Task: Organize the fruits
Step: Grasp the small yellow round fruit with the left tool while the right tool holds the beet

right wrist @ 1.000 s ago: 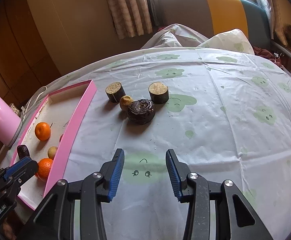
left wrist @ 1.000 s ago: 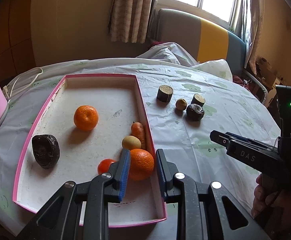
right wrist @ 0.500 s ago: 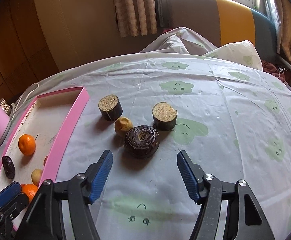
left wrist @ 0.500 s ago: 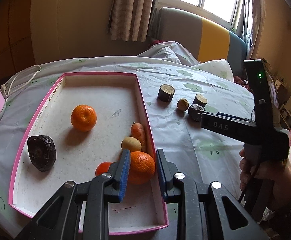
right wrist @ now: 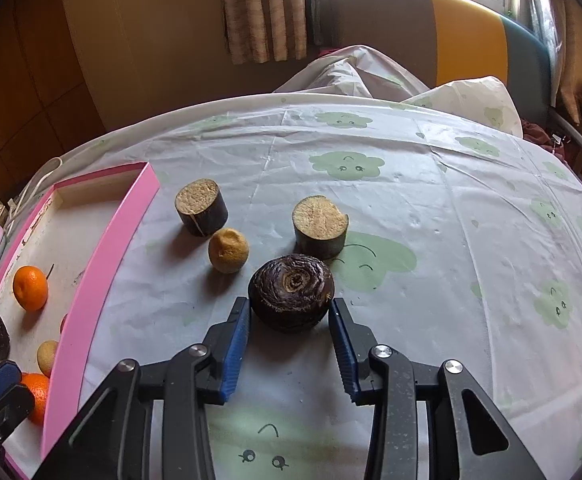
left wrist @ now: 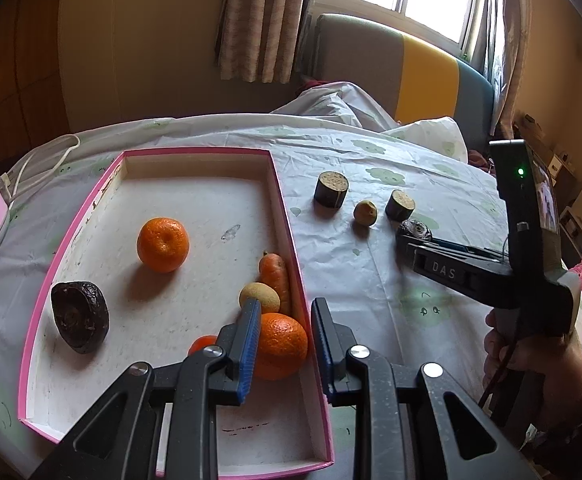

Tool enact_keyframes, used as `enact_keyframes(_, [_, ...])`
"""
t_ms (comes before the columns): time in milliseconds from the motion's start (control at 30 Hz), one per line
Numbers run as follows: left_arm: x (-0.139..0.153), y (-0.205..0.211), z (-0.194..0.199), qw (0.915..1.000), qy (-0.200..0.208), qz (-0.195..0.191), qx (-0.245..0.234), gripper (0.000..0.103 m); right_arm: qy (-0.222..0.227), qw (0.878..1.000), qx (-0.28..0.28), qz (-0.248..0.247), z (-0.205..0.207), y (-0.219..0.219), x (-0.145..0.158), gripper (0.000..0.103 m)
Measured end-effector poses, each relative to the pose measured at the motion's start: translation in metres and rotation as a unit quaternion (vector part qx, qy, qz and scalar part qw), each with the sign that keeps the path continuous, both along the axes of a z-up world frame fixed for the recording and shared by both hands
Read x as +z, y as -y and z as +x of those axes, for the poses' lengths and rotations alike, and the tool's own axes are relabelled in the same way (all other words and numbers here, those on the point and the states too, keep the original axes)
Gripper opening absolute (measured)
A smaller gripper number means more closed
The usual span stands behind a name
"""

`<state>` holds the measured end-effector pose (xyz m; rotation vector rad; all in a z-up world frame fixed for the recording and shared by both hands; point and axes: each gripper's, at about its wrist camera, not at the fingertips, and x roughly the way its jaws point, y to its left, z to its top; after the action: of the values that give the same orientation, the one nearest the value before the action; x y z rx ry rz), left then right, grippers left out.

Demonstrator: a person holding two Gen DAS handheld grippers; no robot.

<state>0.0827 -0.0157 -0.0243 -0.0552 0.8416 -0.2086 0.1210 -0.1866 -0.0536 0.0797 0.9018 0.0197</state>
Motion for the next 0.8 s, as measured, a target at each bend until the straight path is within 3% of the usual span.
enact_keyframes(467, [0.005, 0.025, -0.002, 0.9995, 0.001, 0.001, -0.03, 0.026, 0.004, 1.0, -0.018, -0.004, -0.057, 0.027, 0.0, 0.04])
enact_keyframes(800, [0.011, 0.039, 0.021, 0.9987, -0.009, -0.016, -0.048, 0.026, 0.012, 1.0, -0.015, -0.002, -0.063, 0.03, -0.001, 0.04])
